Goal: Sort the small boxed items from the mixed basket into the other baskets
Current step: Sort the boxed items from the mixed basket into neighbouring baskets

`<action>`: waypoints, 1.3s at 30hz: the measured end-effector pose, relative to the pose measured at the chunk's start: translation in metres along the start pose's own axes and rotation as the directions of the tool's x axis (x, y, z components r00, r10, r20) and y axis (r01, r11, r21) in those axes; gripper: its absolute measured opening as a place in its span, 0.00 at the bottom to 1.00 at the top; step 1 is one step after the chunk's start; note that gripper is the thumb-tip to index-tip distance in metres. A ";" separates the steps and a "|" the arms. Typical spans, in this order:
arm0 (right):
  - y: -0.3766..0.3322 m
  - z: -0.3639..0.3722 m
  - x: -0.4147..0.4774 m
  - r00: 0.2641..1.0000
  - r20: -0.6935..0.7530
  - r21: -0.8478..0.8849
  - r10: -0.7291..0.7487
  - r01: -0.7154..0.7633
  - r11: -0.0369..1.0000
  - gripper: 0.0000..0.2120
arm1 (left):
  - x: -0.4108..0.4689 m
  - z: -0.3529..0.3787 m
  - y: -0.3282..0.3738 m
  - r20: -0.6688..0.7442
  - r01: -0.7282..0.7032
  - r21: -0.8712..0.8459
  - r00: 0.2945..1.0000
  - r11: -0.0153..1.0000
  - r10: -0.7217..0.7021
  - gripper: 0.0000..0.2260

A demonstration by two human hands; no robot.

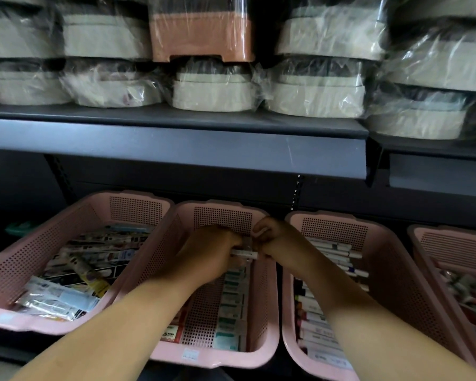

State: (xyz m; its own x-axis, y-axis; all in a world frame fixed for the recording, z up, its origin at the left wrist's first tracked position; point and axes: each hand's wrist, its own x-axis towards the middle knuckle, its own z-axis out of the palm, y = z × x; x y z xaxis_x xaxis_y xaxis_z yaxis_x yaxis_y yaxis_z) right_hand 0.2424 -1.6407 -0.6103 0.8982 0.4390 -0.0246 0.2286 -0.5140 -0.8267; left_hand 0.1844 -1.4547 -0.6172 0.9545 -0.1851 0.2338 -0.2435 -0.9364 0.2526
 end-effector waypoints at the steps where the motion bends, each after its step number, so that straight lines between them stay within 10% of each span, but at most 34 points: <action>1: -0.002 0.000 -0.002 1.000 0.018 0.020 -0.013 0.012 1.000 0.15 | -0.001 0.003 0.000 -0.001 0.010 0.003 1.000 1.000 -0.010 0.10; 16: -0.003 -0.003 -0.003 0.985 0.115 -0.406 -0.131 0.167 0.898 0.11 | 0.002 0.006 -0.010 0.192 0.122 -0.235 0.978 0.964 -0.077 0.05; 23: 0.002 -0.001 0.000 0.998 -0.002 -0.209 -0.067 0.065 0.976 0.07 | 0.012 0.019 -0.011 0.267 0.090 0.039 0.959 0.995 -0.097 0.08; 39: 0.006 0.002 0.002 1.000 -0.003 -0.224 -0.018 0.016 0.975 0.09 | 0.016 0.047 -0.018 0.259 0.133 0.082 0.954 0.988 -0.150 0.16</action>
State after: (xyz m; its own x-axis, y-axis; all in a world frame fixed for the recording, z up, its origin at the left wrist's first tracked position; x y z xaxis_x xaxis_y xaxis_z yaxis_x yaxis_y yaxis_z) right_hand 0.2450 -1.6418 -0.6163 0.8952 0.4456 -0.0082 0.3215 -0.6585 -0.6804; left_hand 0.2118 -1.4549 -0.6618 0.9919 -0.1130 -0.0580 -0.0991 -0.9740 0.2037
